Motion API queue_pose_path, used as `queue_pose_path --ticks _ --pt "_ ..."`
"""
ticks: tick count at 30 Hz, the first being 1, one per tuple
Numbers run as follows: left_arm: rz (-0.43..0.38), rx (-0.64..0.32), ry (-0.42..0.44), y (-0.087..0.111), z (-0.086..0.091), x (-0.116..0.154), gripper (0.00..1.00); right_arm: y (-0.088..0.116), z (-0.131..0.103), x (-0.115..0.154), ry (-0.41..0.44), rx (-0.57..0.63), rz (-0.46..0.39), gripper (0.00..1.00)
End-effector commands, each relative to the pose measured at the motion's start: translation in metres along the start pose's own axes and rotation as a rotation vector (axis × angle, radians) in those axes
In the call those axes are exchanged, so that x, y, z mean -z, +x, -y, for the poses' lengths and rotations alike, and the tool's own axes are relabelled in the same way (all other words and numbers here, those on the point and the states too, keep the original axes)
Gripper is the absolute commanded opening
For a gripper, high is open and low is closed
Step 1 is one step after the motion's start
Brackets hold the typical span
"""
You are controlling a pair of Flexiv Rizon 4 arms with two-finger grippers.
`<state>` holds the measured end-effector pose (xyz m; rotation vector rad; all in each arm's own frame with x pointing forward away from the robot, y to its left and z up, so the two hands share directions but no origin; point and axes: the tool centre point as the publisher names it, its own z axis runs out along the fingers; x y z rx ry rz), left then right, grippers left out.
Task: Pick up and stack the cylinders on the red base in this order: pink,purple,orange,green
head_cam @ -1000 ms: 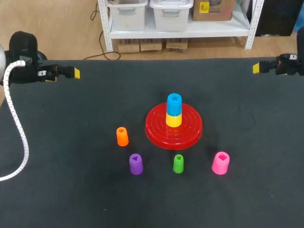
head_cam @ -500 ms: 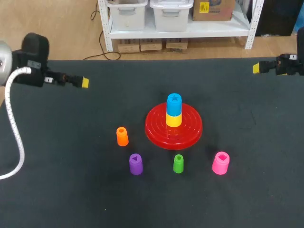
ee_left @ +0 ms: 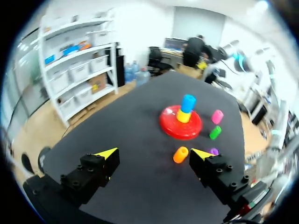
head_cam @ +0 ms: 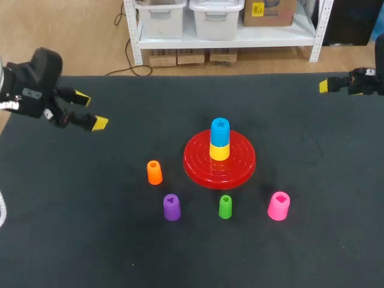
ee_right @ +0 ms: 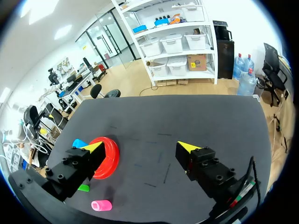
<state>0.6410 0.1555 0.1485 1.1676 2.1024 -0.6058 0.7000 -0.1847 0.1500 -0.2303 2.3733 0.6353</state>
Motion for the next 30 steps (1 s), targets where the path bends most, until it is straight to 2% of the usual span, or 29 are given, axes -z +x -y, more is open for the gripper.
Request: queue_pose_path --ticks 1,6,10,12,19,23,28,30 --pt "-0.023 -0.394 0.189 0.012 -0.001 0.0 1.0 0.0 0.0 0.0 -0.001 0.0 0.0 1.0" --pt "-0.02 -0.527 0.222 0.023 0.004 -0.001 1.0 0.0 0.0 0.0 -0.001 0.0 0.0 1.0" --pt "0.025 -0.575 0.256 0.031 0.01 0.001 1.0 0.0 0.0 0.0 -0.001 0.0 0.0 1.0" --pt "0.053 -0.554 0.23 0.031 0.013 -0.002 1.0 0.0 0.0 0.0 -0.001 0.0 0.0 1.0" --pt "0.053 -0.554 0.23 0.031 0.013 -0.002 1.0 0.0 0.0 0.0 -0.001 0.0 0.0 1.0" --pt "0.011 -0.425 0.24 0.034 0.006 -0.006 1.0 0.0 0.0 0.0 -0.001 0.0 0.0 1.0" --pt "0.011 -0.414 0.248 0.046 0.008 -0.007 1.0 0.0 0.0 0.0 -0.001 0.0 0.0 1.0" --pt "0.024 -0.44 0.275 0.051 0.012 -0.007 1.0 0.0 0.0 0.0 -0.001 0.0 0.0 1.0"
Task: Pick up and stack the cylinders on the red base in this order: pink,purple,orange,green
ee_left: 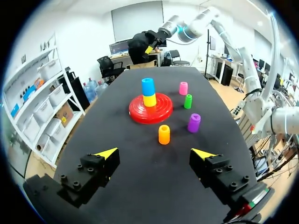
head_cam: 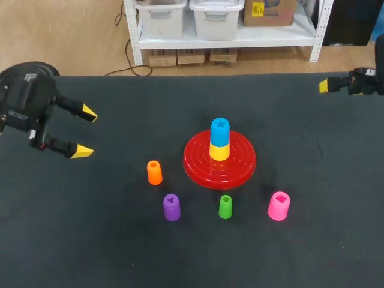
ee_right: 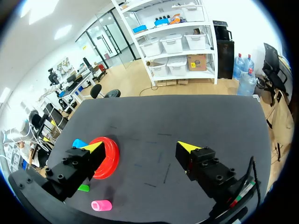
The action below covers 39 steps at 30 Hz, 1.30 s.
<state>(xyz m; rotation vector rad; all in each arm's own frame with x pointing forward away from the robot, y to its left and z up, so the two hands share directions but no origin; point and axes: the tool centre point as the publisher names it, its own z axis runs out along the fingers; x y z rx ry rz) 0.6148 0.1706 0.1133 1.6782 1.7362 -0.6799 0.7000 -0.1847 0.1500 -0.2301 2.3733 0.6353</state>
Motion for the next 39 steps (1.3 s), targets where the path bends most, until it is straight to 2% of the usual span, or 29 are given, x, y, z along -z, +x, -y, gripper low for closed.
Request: queue_pose_path --ticks 1,5,7,12,25,39 --pt "0.025 -0.043 0.033 0.007 0.005 -0.001 1.0 0.0 0.0 0.0 -0.001 0.0 0.0 1.0" --pt "0.07 -0.089 0.114 0.007 0.014 0.001 1.0 0.0 0.0 0.0 -0.001 0.0 0.0 1.0" --pt "0.032 -0.112 0.114 0.008 0.016 -0.001 1.0 0.0 0.0 0.0 -0.001 0.0 0.0 1.0" --pt "0.027 -0.122 0.139 0.009 0.021 -0.003 1.0 0.0 0.0 0.0 -0.001 0.0 0.0 1.0" --pt "0.026 -0.149 0.156 0.002 0.03 -0.005 1.0 0.0 0.0 0.0 -0.001 0.0 0.0 1.0" --pt "0.013 -0.15 0.16 0.003 0.03 -0.009 1.0 0.0 0.0 0.0 -0.001 0.0 0.0 1.0"
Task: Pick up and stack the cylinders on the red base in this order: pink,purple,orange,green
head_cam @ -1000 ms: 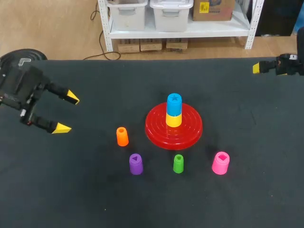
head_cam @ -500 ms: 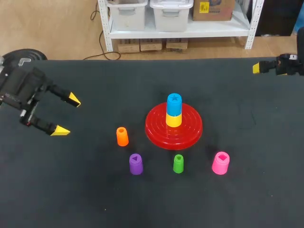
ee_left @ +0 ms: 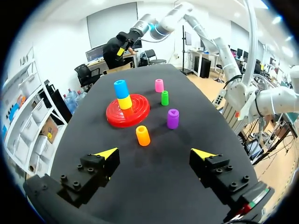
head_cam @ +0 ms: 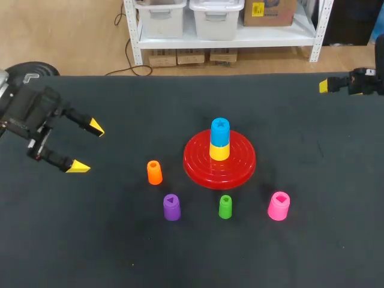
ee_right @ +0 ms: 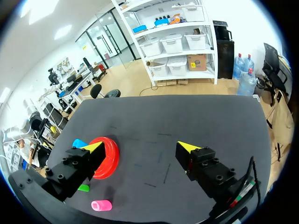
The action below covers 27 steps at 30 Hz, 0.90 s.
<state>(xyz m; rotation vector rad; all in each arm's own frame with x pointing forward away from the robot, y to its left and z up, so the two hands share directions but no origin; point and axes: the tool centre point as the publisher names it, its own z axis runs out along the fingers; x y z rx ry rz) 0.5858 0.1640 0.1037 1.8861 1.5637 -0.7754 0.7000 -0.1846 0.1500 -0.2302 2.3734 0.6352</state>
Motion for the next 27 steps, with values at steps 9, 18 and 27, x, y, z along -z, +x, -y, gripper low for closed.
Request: queue_pose_path --ticks 9,18,27 --pt "0.0 -0.001 0.0 0.0 0.0 0.0 1.0 0.007 -0.027 -0.001 0.244 0.246 -0.159 1.0" --pt "0.0 -0.001 0.0 0.0 0.0 0.0 1.0 0.044 -0.055 -0.008 0.373 0.425 -0.264 1.0" --pt "0.0 -0.001 0.0 0.0 0.0 0.0 1.0 0.065 -0.052 -0.009 0.407 0.406 -0.3 1.0"
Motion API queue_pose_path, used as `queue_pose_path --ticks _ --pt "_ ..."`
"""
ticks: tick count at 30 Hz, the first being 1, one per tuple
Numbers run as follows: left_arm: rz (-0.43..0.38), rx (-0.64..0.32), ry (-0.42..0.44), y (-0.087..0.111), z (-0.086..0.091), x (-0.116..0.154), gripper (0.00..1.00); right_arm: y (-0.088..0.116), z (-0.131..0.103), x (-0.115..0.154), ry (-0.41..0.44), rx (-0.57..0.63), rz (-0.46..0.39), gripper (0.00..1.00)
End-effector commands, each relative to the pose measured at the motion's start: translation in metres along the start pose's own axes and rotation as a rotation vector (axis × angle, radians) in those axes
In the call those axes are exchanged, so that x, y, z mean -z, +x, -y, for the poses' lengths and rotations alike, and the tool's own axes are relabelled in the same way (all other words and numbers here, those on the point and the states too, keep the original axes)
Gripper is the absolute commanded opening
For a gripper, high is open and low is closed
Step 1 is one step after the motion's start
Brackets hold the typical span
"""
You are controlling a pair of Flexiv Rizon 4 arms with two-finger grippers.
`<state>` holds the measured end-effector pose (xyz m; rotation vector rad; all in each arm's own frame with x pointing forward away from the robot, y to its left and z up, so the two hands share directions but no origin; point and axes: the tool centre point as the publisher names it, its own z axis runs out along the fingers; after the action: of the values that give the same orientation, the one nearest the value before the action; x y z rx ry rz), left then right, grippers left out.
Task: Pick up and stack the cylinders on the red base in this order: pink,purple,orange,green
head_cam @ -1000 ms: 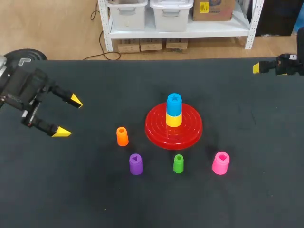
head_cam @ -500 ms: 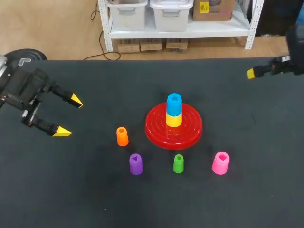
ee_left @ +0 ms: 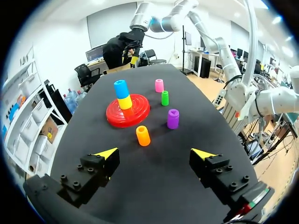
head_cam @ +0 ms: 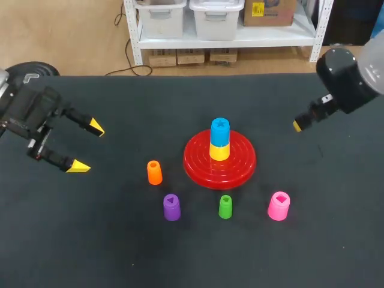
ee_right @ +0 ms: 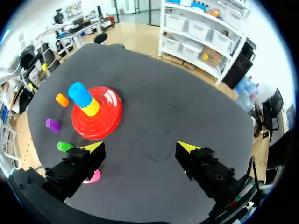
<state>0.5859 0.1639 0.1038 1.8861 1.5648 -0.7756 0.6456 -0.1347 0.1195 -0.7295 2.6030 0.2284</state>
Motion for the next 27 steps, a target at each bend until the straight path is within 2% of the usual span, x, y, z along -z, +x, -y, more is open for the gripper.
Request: queue_pose_path --ticks 1,11,13,18,20,27 --pt "0.0 -0.002 0.0 0.001 0.0 0.0 1.0 0.004 -0.003 0.005 0.241 -0.002 0.006 1.0" --pt "0.0 -0.002 0.0 0.001 0.0 0.0 1.0 0.004 -0.003 0.005 0.241 -0.002 0.006 1.0" --pt "0.0 -0.002 0.0 0.001 0.0 0.0 1.0 0.01 -0.011 0.0 0.25 0.004 -0.022 1.0" --pt "0.0 -0.002 0.0 0.001 0.0 0.0 1.0 0.029 -0.035 -0.006 0.191 0.046 -0.102 1.0" --pt "0.0 -0.002 0.0 0.001 0.0 0.0 1.0 0.036 -0.044 -0.005 0.145 0.062 -0.131 1.0" --pt "0.0 -0.002 0.0 0.001 0.0 0.0 1.0 0.051 -0.065 0.008 0.078 0.077 -0.196 1.0"
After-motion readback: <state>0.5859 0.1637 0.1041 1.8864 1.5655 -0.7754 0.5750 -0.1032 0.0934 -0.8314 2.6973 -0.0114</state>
